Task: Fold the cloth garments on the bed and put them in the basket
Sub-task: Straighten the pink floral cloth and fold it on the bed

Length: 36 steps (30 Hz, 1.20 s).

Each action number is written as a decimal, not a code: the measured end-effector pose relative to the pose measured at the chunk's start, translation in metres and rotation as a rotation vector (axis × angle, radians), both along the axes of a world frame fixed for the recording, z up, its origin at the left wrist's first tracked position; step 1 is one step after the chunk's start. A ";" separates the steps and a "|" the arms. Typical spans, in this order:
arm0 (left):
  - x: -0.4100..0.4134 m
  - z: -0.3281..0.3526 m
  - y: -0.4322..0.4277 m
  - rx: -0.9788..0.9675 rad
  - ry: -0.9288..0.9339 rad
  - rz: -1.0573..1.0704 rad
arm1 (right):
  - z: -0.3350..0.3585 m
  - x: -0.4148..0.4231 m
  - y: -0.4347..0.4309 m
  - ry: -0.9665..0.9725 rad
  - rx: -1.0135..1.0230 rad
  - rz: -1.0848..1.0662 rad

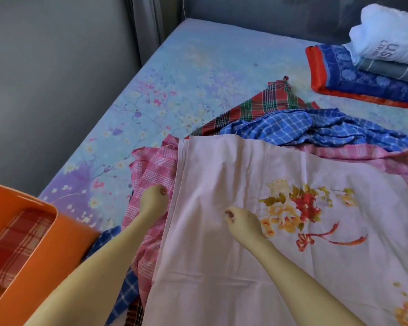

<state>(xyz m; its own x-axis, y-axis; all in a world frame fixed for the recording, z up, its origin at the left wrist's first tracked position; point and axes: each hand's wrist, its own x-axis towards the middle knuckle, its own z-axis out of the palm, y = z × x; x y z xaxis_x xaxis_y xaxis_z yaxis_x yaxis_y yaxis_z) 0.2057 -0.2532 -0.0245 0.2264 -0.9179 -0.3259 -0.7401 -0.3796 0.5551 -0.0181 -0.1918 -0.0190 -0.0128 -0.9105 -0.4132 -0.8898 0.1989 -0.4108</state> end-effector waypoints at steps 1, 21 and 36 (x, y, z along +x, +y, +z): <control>-0.003 -0.007 -0.017 -0.008 0.003 0.016 | -0.005 0.006 -0.019 -0.026 -0.019 -0.012; -0.019 -0.109 -0.211 -0.155 0.118 0.045 | -0.109 0.113 -0.277 -0.006 -0.101 -0.280; 0.015 -0.096 -0.223 0.160 0.758 0.385 | -0.094 0.138 -0.291 -0.323 -0.245 -0.219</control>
